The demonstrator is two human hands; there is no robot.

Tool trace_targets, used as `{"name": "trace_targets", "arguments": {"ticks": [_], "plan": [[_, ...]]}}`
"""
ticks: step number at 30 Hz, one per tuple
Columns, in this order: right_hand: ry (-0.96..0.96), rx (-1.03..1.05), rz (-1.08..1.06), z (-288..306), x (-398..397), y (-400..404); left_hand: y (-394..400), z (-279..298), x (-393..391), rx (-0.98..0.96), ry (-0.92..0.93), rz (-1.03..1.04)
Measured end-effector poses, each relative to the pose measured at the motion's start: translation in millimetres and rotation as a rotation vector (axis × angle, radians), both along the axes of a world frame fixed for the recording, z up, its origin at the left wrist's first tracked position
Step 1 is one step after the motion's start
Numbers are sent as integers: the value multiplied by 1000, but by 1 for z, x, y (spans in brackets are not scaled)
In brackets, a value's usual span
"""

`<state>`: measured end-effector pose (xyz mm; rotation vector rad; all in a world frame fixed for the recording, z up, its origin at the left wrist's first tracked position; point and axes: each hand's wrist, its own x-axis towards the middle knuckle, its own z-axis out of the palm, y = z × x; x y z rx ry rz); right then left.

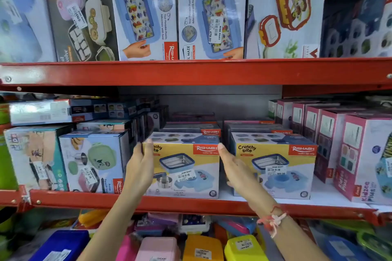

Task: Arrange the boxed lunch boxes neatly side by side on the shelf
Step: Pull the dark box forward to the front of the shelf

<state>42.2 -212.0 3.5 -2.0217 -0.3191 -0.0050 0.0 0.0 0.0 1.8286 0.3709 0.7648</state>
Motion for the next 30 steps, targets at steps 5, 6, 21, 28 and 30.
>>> {"name": "trace_targets", "arguments": {"ticks": [5, 6, 21, 28, 30], "plan": [[304, 233, 19, 2, 3, 5, 11, 3, -5, -255, 94, -129], [309, 266, 20, 2, 2, 4, 13, 2, -7, -291, 77, -163], [-49, 618, 74, 16, -1, -12, 44, 13, -42, -303, 58, -318], [-123, 491, 205, 2, 13, -14, 41, 6, -42, -302, -55, -321], [-184, 431, 210, -7, 16, -10, 43, -1, -39, -244, -88, -286]]}}
